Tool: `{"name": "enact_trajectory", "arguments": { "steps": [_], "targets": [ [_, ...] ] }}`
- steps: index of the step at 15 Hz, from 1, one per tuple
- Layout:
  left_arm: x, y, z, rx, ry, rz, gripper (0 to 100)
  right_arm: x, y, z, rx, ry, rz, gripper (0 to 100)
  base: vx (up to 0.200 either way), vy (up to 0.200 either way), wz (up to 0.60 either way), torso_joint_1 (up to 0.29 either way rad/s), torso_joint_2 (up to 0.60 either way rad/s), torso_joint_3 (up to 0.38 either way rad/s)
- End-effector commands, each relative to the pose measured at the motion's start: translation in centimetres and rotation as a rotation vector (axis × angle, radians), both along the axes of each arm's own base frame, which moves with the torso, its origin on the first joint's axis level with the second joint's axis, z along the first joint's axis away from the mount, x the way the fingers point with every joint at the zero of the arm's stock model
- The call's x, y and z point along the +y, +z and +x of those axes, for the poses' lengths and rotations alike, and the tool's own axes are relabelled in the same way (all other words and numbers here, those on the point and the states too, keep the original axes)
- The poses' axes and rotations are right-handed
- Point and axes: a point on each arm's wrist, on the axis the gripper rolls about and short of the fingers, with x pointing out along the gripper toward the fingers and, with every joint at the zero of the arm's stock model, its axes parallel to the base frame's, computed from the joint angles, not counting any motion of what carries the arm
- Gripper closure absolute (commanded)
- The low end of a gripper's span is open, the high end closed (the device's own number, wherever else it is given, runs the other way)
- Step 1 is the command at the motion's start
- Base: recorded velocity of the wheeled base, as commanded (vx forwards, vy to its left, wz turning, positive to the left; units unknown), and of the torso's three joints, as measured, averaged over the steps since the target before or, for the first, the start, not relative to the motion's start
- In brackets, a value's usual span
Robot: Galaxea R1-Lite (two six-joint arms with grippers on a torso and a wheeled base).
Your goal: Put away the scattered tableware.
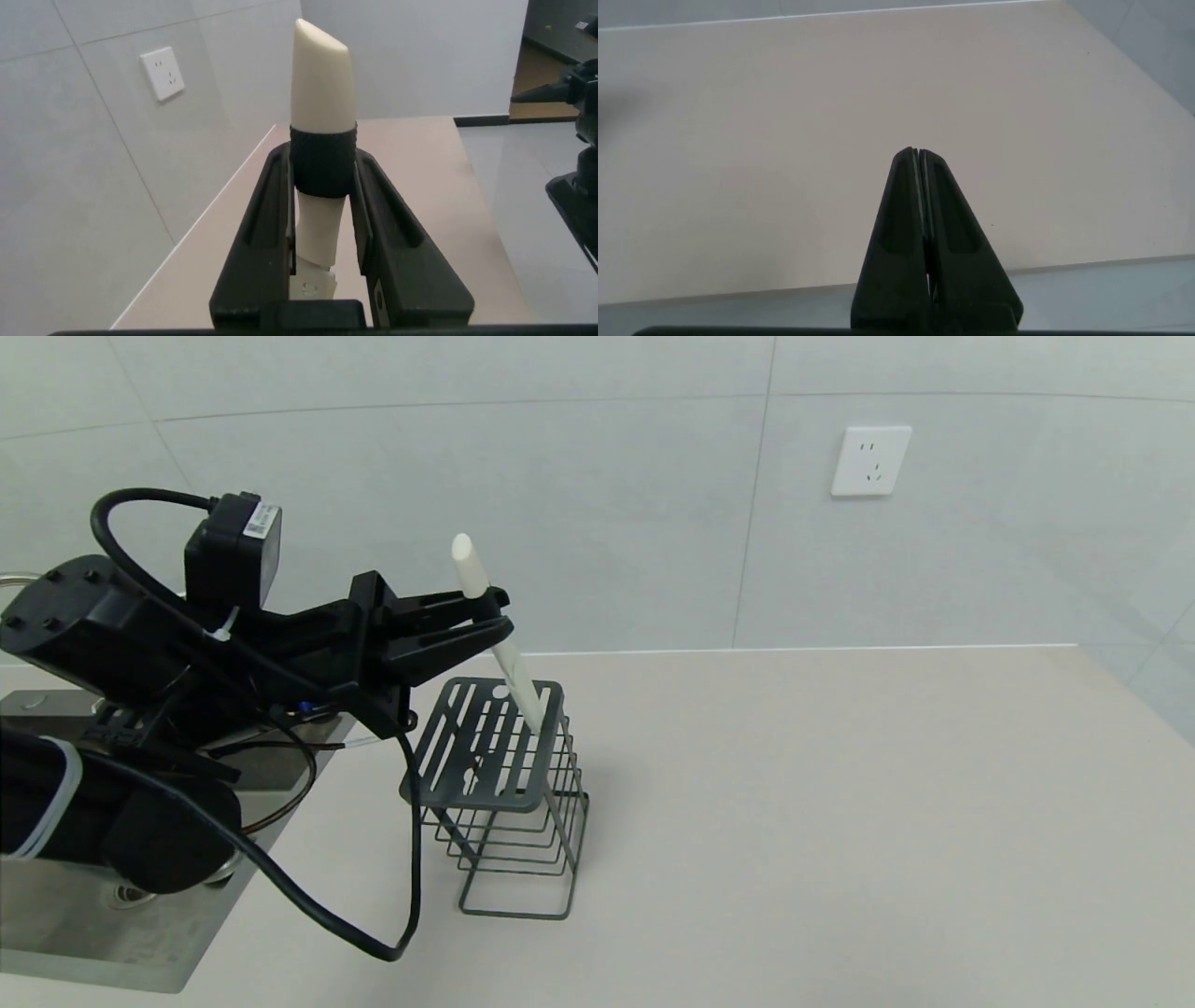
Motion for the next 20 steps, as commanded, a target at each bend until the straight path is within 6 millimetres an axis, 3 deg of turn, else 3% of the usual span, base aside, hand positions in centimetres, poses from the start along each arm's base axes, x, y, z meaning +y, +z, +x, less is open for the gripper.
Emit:
{"name": "enact_trajectory", "arguments": {
  "steps": [1, 20],
  "targets": [
    [-0.1, -0.4, 0.3, 0.007, 0.001, 0.004, 100, 0.0, 0.0, 0.0, 0.001, 0.000, 0.000, 100, 0.000, 0.000, 0.00, 0.000, 0.00, 0.000],
    [-0.4, -3.8, 1.2, 0.050, 0.013, 0.042, 100, 0.0, 0.0, 0.0, 0.002, 0.000, 0.000, 100, 0.000, 0.000, 0.00, 0.000, 0.00, 0.000]
  ]
}}
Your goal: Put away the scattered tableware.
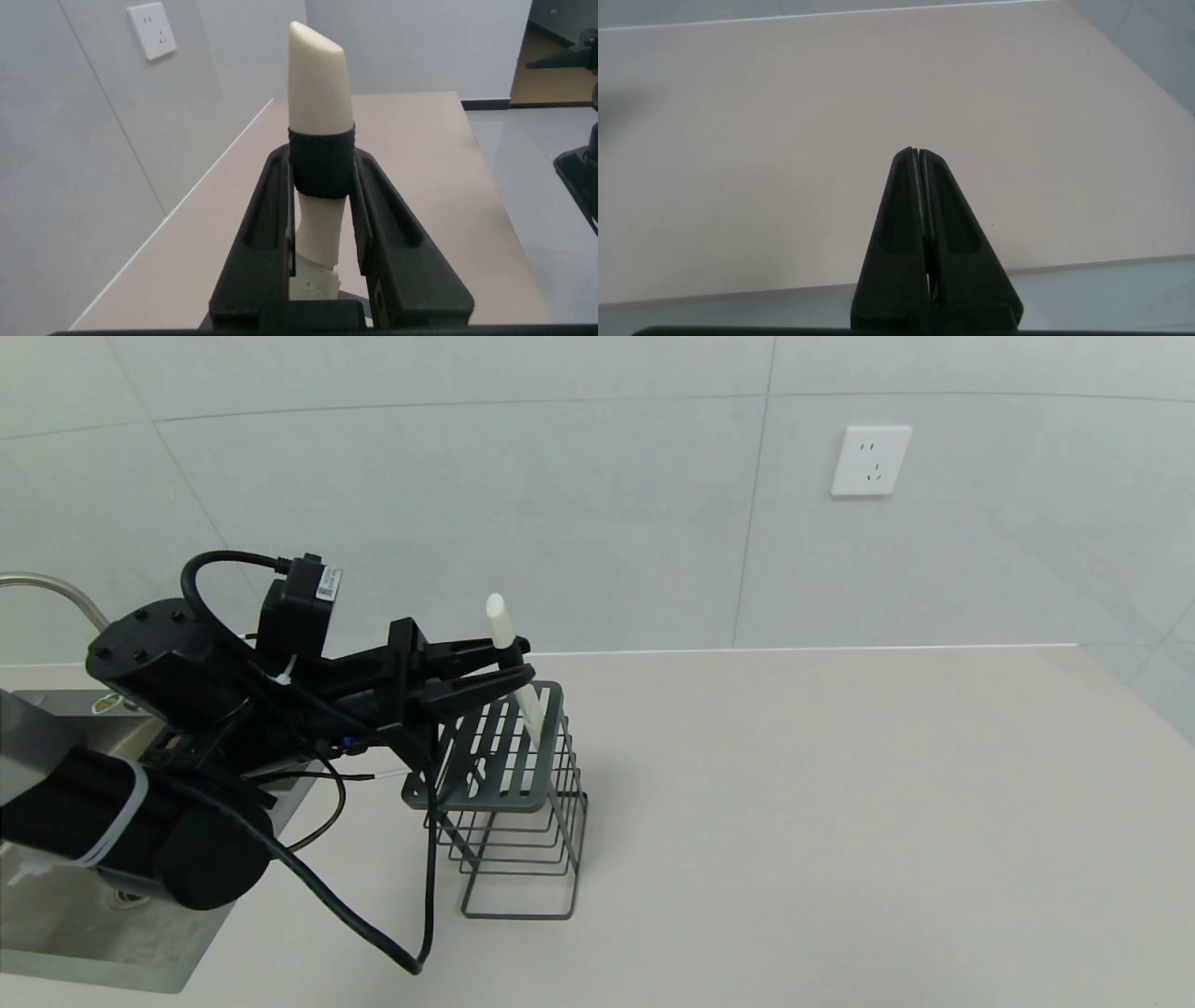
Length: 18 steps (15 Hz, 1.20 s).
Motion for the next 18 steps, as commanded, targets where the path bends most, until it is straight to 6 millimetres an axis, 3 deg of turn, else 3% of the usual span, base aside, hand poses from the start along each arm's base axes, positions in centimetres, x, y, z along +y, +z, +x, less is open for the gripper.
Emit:
{"name": "enact_trajectory", "arguments": {
  "steps": [1, 18],
  "targets": [
    [0.0, -0.4, 0.0, 0.015, -0.001, 0.003, 100, 0.0, 0.0, 0.0, 0.001, 0.000, 0.000, 100, 0.000, 0.000, 0.00, 0.000, 0.00, 0.000],
    [-0.6, -3.2, 1.1, 0.064, -0.005, 0.030, 100, 0.0, 0.0, 0.0, 0.001, 0.000, 0.000, 100, 0.000, 0.000, 0.00, 0.000, 0.00, 0.000]
  ]
}}
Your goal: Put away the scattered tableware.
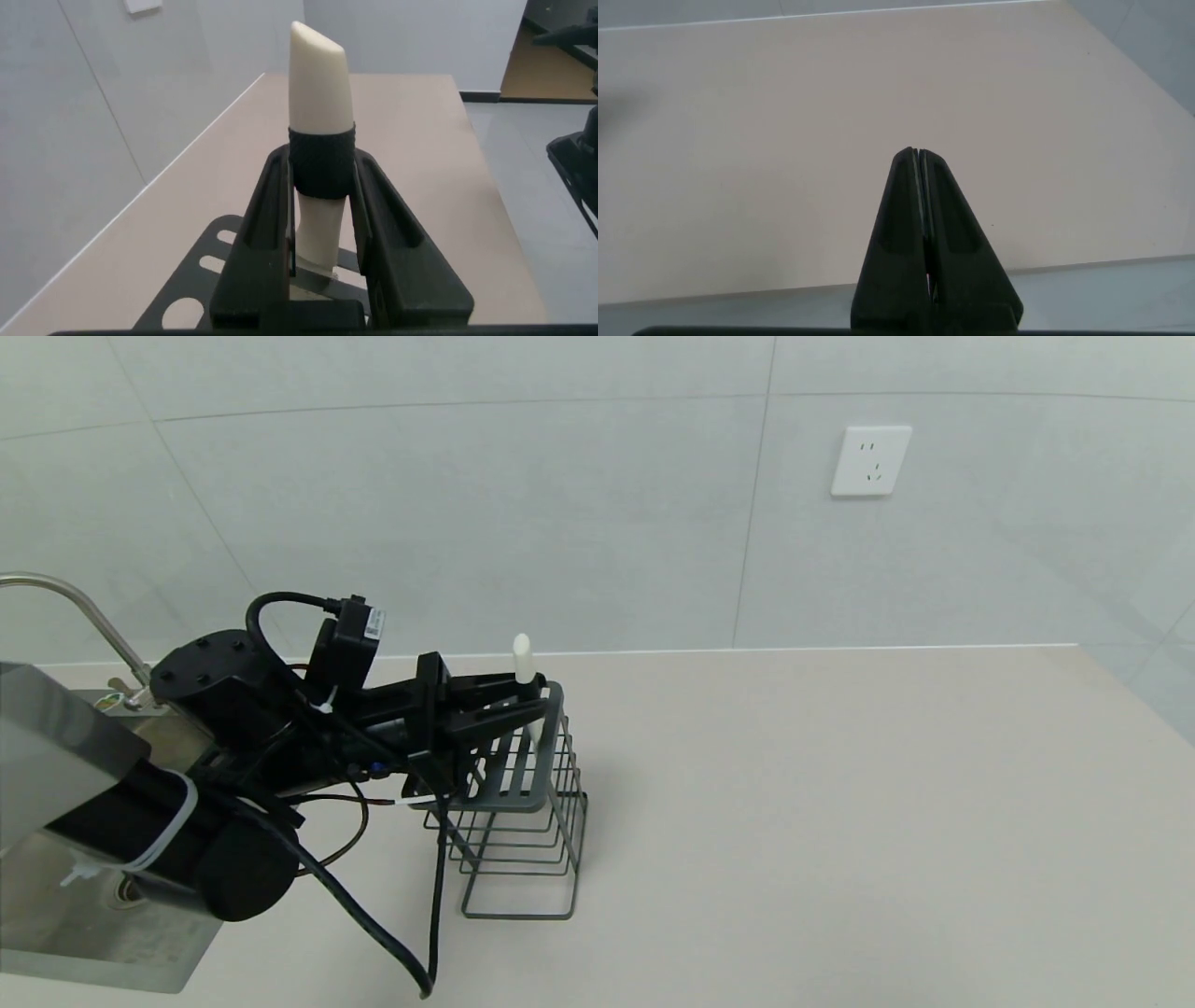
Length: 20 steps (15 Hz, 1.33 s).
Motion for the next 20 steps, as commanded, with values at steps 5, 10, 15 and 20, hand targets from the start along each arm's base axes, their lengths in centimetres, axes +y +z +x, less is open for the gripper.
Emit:
{"name": "enact_trajectory", "arguments": {
  "steps": [5, 10, 15, 20],
  "targets": [
    [-0.1, -0.1, 0.0, 0.001, -0.002, 0.001, 0, 0.0, 0.0, 0.0, 0.000, 0.001, 0.000, 100, 0.000, 0.000, 0.00, 0.000, 0.00, 0.000],
    [0.1, 1.0, -0.6, -0.032, -0.002, -0.005, 0, 0.0, 0.0, 0.0, 0.000, -0.001, 0.002, 100, 0.000, 0.000, 0.00, 0.000, 0.00, 0.000],
    [2.8, 6.6, -8.8, -0.191, 0.062, -0.042, 0, 0.0, 0.0, 0.0, 0.000, -0.001, 0.003, 100, 0.000, 0.000, 0.00, 0.000, 0.00, 0.000],
    [5.6, 4.1, -24.5, -0.279, 0.103, -0.053, 0, 0.0, 0.0, 0.0, 0.000, 0.001, 0.002, 100, 0.000, 0.000, 0.00, 0.000, 0.00, 0.000]
  ]
}}
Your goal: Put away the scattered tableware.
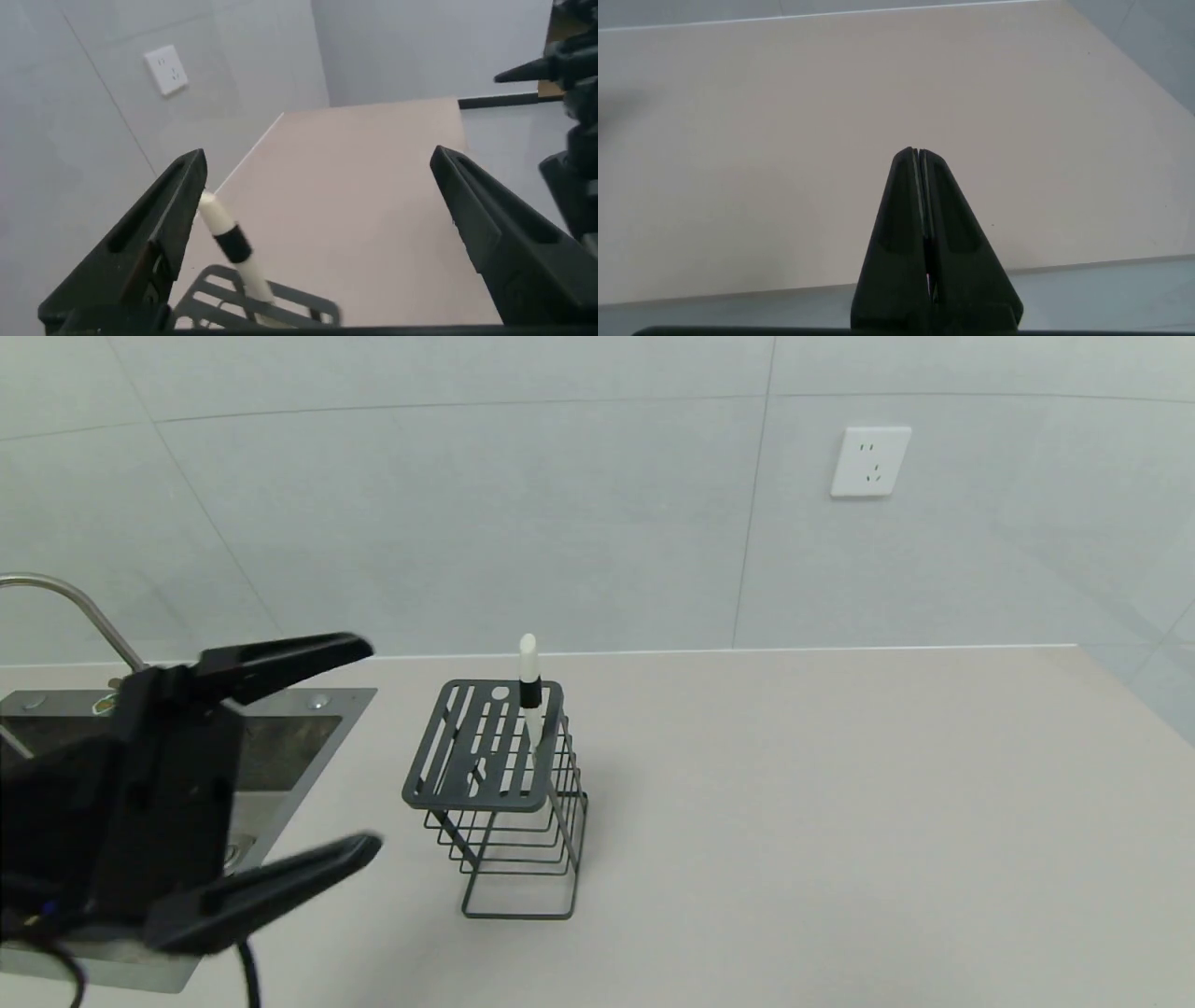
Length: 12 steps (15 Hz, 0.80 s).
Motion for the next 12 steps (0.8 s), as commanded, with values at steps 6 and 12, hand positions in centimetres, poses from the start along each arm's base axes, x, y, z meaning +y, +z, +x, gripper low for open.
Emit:
{"name": "enact_trajectory", "arguments": {
  "steps": [6, 12],
  "targets": [
    [2.0, -9.1, -19.6, 0.081, 0.240, -0.009, 0, 0.0, 0.0, 0.0, 0.003, 0.001, -0.001, 100, 0.000, 0.000, 0.00, 0.000, 0.00, 0.000],
    [4.0, -12.7, -17.8, 0.221, 1.261, -0.019, 0, 0.0, 0.0, 0.0, 0.002, 0.001, 0.002, 100, 0.000, 0.000, 0.00, 0.000, 0.00, 0.000]
  ]
}}
